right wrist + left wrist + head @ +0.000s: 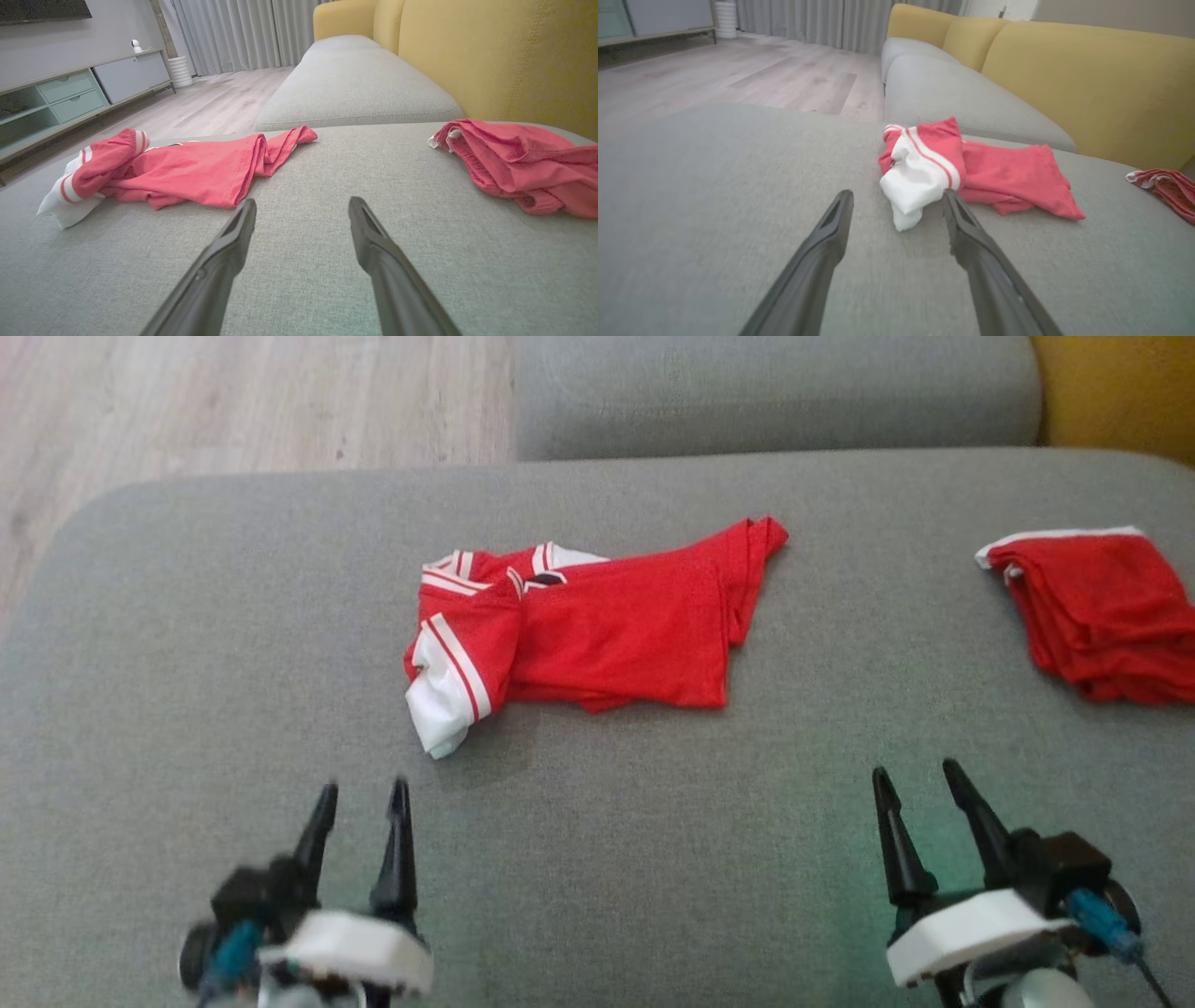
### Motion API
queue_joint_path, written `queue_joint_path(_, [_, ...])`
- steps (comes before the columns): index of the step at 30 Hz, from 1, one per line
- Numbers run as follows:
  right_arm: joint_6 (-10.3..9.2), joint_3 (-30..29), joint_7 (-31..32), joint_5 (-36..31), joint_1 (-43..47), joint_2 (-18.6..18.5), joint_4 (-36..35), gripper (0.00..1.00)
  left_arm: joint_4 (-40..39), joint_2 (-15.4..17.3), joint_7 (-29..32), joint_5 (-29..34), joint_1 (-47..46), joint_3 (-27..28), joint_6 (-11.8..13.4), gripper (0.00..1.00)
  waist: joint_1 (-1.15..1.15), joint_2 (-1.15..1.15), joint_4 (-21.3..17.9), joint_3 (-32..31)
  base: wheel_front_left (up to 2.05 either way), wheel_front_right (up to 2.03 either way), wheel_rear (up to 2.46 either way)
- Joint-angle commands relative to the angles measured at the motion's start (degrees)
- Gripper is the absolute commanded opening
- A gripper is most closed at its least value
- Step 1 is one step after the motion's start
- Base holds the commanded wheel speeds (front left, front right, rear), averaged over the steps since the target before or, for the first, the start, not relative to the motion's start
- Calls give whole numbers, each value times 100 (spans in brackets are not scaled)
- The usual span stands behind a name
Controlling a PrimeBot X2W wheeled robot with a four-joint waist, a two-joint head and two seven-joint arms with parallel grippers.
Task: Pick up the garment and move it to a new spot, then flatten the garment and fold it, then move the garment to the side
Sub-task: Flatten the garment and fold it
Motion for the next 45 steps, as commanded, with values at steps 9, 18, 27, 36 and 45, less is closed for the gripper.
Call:
queue_joint_path(9, [21,145,48,-179,-644,-29,-424,100,685,110,411,264,-2007,48,-402,100,0,0,-183,685,0,0,0])
queue_joint_path(18, [21,198,63,-244,-876,-29,-527,100,1849,36,886,205,-3255,-38,-886,100,0,0,-298,1140,0,0,0])
queue_joint_path(27, [21,184,21,-255,-998,-29,-474,100,2817,-61,1239,190,-3870,-251,-1275,100,0,0,-336,1311,0,0,0])
queue_joint_path(36, [21,196,-31,-218,-1029,-29,-384,100,3144,-184,1290,328,-3988,-637,-1618,50,0,0,-304,1305,0,0,0])
queue_joint_path(45, [21,193,-58,-204,-1010,-29,-323,100,3203,-219,1079,475,-4000,-806,-1590,41,0,0,-355,1236,0,0,0])
